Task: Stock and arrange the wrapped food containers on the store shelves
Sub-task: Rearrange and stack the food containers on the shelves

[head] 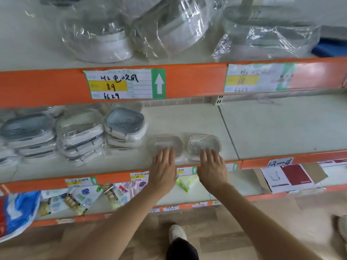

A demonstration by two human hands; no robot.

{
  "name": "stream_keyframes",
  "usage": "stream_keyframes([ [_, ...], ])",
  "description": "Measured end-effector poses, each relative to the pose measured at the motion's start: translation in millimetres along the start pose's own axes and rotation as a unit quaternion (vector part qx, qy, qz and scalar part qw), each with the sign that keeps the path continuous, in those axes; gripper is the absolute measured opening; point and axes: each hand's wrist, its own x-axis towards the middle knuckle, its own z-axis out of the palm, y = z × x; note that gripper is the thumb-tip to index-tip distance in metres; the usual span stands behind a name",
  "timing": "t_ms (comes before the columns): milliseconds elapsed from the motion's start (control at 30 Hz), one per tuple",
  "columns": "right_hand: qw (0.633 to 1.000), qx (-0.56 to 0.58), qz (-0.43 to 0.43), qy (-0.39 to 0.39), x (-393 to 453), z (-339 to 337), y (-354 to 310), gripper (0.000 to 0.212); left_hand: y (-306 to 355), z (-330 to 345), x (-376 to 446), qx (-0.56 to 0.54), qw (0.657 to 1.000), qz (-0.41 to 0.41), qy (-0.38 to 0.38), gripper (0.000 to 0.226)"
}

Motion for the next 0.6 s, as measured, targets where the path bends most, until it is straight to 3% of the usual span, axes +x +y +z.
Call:
stream_keyframes([
  [100, 0.998, -0.007, -0.003, -0.063, -3, 11, -6, 0.066, -6, 7, -1, -0.001, 0.999, 0.001, -0.032, 0.062],
  [400, 1.000, -0.003, -0.011, -0.002, 103, 14, 5, 0.064, -33, 24, 103, 0.011, 1.000, -0.009, -0.001, 0.059],
  [600, 0.999, -0.037, 0.002, -0.004, 110, 22, 5, 0.069, -36, 35, 105, 0.036, 0.999, -0.003, 0.011, 0.063],
])
